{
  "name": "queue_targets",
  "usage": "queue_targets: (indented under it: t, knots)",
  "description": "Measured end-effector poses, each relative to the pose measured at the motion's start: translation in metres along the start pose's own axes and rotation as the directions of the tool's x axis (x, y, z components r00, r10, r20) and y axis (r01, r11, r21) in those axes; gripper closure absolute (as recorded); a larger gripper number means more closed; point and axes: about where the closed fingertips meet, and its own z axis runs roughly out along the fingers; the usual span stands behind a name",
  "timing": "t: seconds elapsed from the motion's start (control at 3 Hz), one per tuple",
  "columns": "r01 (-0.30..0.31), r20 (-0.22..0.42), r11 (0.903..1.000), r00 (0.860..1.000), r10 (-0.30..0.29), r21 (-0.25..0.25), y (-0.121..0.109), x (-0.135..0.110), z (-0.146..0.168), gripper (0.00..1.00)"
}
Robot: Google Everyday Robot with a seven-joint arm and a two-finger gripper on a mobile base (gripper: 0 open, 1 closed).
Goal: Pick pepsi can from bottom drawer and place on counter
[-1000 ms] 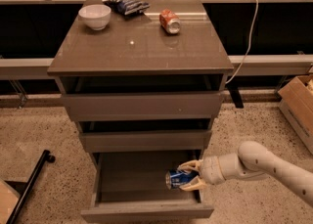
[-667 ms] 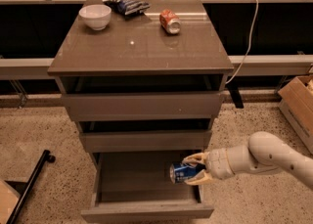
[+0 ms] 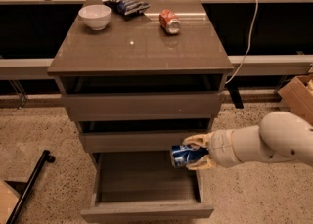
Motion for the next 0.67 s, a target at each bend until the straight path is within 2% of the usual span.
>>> queue_targets:
  t: [0.33, 0.67]
  knots:
    - [0.162, -0.076, 0.9817, 0.985, -0.155, 0.1, -0.0301, -0.0394, -0.0485, 1.0]
    - [0.163, -0.076, 0.9816, 0.985, -0.156, 0.1, -0.0303, -0.0396, -0.0487, 1.0]
